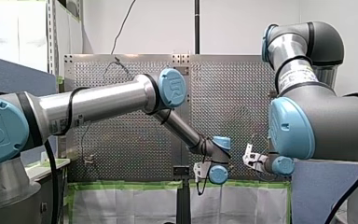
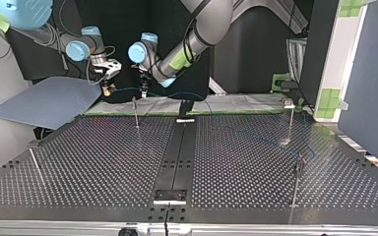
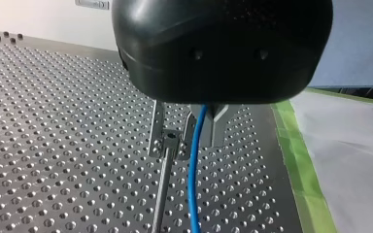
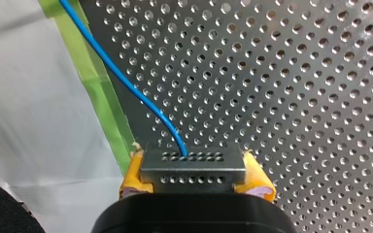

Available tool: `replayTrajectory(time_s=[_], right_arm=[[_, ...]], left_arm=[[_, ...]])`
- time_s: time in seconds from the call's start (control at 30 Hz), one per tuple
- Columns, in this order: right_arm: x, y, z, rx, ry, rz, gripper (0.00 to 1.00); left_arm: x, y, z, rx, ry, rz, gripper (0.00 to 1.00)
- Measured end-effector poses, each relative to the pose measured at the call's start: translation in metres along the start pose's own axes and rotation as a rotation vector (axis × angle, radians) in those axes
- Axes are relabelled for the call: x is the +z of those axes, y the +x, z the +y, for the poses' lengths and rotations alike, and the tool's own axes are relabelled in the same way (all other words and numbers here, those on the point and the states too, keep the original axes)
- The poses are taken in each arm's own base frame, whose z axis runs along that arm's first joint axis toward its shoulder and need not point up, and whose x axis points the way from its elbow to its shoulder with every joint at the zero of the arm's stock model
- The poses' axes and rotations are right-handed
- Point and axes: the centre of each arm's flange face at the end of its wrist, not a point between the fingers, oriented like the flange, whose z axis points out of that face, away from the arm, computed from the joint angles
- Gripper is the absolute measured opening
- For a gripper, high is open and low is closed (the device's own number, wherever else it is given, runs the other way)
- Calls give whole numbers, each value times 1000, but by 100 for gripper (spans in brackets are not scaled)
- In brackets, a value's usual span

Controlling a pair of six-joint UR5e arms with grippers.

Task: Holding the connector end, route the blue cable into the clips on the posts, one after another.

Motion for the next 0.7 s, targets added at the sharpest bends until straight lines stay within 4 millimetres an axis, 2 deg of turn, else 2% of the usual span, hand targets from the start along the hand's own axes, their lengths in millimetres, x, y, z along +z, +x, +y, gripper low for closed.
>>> replayTrajectory(time_s=[0.4,0.7], right_arm=[[7,14,19,19,-27,11,0],[13,23,26,25,-33,2,0]], left_arm=[[0,-1,2,22,-26,-2,0],[-4,-1,-7,40,-1,-18,0]])
